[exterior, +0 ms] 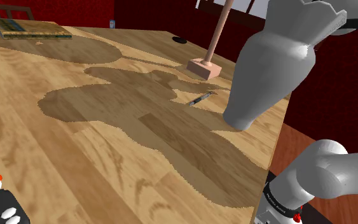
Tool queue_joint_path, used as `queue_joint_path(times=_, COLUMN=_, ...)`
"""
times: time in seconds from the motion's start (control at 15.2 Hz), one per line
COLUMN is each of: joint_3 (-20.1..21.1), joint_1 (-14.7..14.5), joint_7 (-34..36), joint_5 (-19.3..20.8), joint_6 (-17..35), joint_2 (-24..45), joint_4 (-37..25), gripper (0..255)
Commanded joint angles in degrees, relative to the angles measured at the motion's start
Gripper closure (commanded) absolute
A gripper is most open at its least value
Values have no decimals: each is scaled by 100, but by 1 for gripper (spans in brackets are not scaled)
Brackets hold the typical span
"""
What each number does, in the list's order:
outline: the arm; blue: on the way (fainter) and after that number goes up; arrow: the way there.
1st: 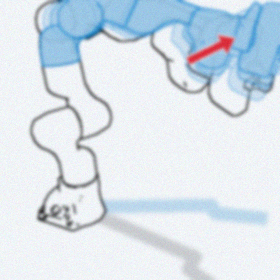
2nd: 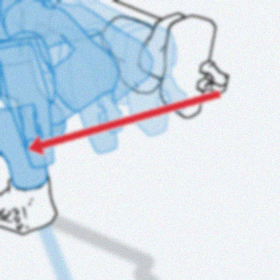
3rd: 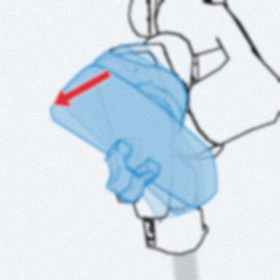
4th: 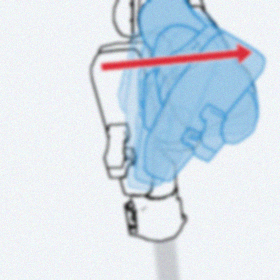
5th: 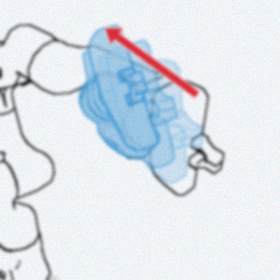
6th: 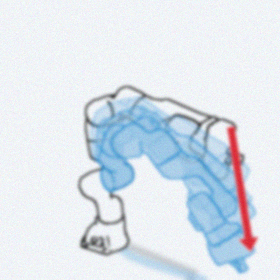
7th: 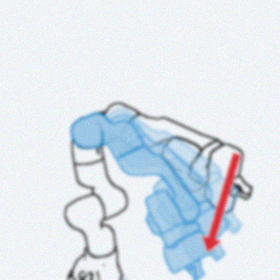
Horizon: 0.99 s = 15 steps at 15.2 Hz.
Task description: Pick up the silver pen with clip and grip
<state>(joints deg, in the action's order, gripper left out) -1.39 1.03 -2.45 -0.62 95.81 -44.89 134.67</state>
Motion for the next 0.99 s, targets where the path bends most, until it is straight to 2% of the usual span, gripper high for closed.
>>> queue_joint_path(times=0.0, joint_3=0, joint_1=0, joint_7=0, joint_5=0, joint_6=0, joint_2=0, joint_4=0, gripper=0)
queue_joint_path(times=0.46, joint_3=1556, joint_1=621, joint_7=3340, joint_5=-847, joint_6=-549, joint_2=-222, joint_4=-89, gripper=0)
queue_joint_path(times=0.92, joint_3=3108, joint_1=1464, joint_7=6717, joint_5=-1640, joint_6=-881, joint_2=490, joint_4=-1014, gripper=0)
